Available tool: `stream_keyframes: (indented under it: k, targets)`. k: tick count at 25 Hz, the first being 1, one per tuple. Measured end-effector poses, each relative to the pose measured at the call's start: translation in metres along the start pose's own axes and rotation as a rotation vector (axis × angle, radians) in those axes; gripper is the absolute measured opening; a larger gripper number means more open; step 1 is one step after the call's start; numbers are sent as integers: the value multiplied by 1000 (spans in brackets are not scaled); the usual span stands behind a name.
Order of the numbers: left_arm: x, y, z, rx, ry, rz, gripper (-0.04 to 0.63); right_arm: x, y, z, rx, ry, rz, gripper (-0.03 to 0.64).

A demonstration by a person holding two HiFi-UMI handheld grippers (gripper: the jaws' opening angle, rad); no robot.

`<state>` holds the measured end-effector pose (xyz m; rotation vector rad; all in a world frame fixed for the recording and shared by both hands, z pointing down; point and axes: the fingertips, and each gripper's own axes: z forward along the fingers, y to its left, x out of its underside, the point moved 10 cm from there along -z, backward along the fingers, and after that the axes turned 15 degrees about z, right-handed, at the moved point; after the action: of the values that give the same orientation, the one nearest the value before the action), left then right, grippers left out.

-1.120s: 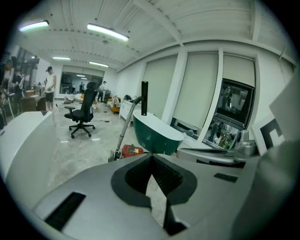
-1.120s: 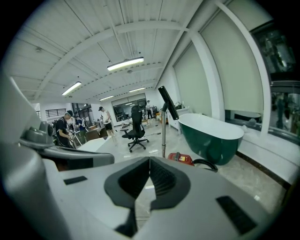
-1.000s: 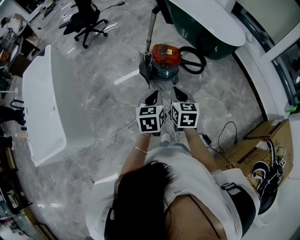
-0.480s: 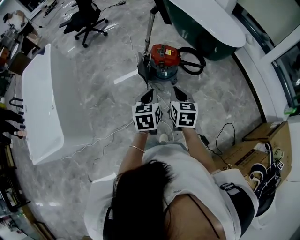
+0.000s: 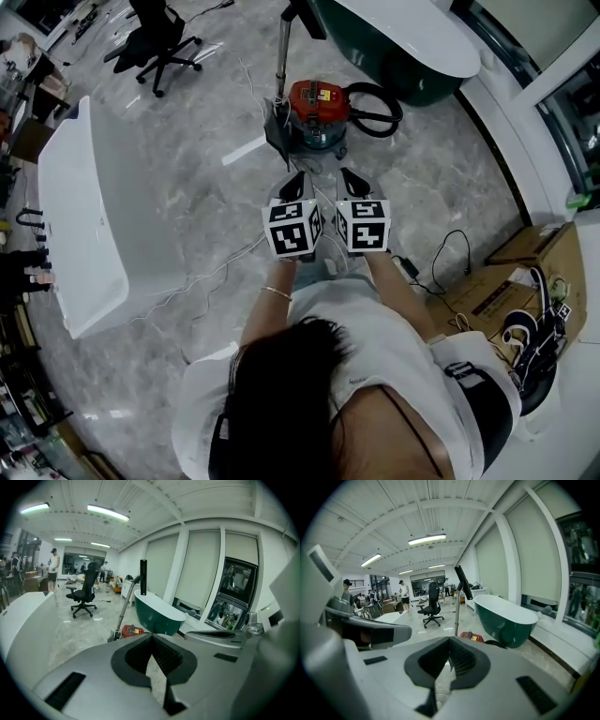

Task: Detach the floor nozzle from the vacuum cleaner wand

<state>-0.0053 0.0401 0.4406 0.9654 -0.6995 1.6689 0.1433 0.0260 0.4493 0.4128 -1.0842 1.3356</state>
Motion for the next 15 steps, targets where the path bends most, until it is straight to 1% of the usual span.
stream_keyframes:
  k: [6,10,15]
  targets:
    - [-2,-4,3,4,-6,5,3,0,-4,0,5,2,1,14]
    - [0,-5,3,2,-1,8,3,-1,-2,2,20,-3,-53,14]
    - [1,-1,2,-8,3,4,3,0,2,6,-3,6,-37,14]
